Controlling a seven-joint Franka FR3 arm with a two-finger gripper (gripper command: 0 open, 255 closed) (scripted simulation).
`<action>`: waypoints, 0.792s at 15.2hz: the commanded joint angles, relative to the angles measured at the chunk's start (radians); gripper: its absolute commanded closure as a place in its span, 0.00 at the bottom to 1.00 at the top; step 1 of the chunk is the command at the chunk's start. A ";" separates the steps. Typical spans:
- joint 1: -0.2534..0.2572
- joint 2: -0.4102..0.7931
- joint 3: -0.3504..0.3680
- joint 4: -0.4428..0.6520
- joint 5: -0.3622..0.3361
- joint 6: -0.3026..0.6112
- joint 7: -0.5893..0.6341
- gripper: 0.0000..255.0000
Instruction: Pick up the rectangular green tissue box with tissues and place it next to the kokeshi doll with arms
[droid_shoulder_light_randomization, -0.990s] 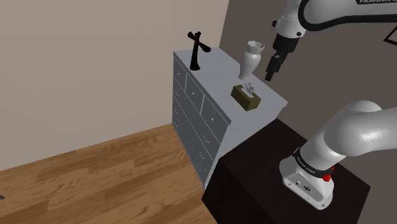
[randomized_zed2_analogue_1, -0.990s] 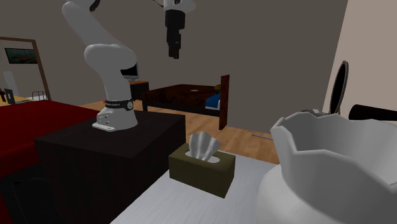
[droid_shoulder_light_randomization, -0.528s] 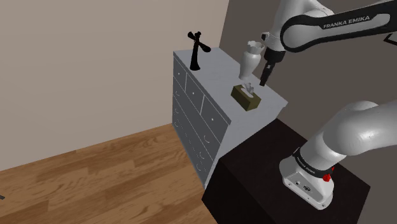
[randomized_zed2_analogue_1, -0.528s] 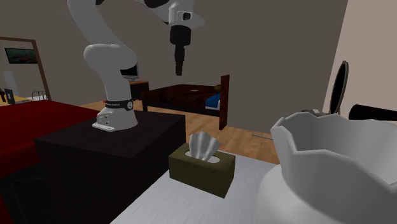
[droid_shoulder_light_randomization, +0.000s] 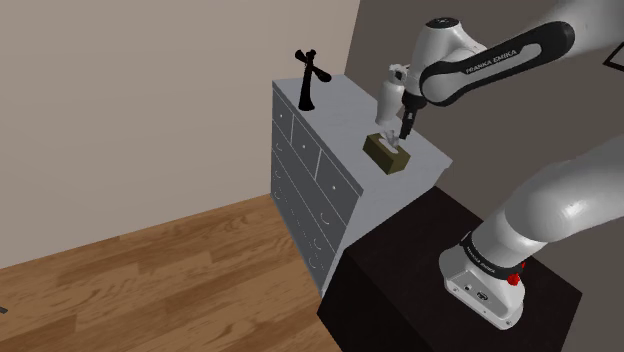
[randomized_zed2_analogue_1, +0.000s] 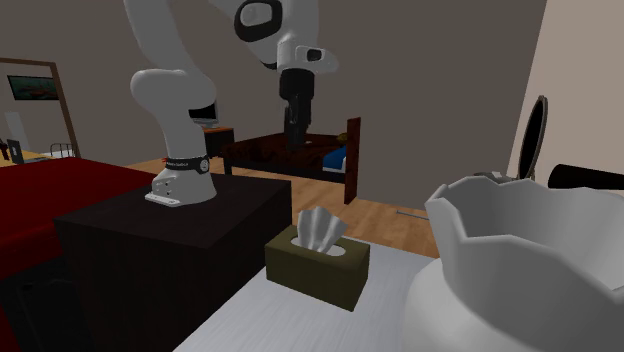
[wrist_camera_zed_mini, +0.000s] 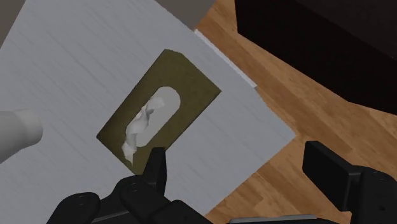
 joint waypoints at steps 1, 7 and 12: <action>-0.016 0.088 -0.011 0.025 -0.052 0.084 -0.017 0.00; -0.055 0.333 -0.039 0.142 -0.209 0.273 -0.039 0.00; -0.066 0.497 -0.063 0.254 -0.314 0.371 -0.039 0.00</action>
